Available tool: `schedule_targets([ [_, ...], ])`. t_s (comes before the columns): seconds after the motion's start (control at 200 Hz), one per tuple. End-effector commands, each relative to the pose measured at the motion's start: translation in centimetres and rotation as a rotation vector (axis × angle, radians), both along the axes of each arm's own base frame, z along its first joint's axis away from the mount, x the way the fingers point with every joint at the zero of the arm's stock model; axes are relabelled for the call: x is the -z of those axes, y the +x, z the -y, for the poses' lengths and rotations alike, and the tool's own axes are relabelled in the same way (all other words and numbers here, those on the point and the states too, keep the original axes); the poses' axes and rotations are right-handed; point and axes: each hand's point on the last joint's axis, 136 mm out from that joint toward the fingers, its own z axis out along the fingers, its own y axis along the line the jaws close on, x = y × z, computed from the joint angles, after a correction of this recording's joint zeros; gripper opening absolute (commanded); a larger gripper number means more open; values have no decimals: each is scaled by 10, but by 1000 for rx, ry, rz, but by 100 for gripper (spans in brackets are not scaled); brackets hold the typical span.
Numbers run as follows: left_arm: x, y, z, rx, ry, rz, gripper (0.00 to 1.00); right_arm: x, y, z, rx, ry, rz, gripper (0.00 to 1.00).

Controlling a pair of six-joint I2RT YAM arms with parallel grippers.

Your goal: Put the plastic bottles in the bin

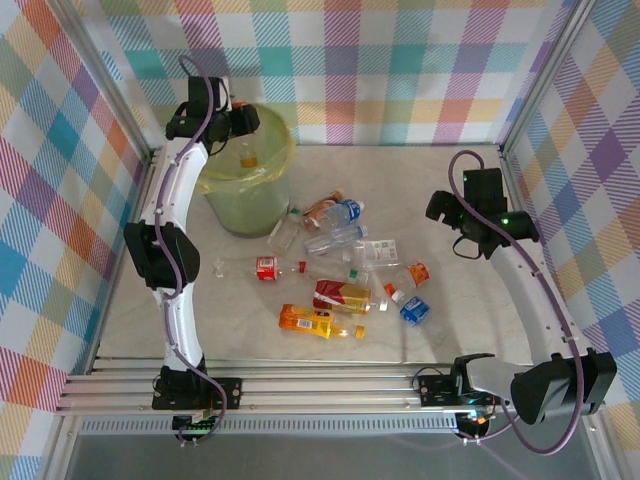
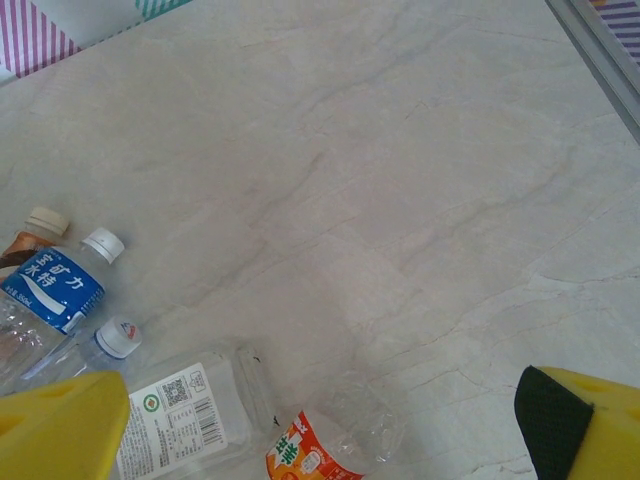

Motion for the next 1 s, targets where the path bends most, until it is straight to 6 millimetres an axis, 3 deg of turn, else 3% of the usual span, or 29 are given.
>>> schedule_targets([
  [0.0,-7,2,6,23,18,19,32,-14,-1,-2,-14,0,28,100],
  [0.24,13,3,8,26,38,-28,32,-13,3,-5,-18,14,30,100],
  [0.605,1,-20,4,6,86,-49,32,-9,12,-14,-38,54,36,100],
  [0.995,45,-45,-1,-12,91,-183,35,4,3,-15,-42,59,-23,100],
])
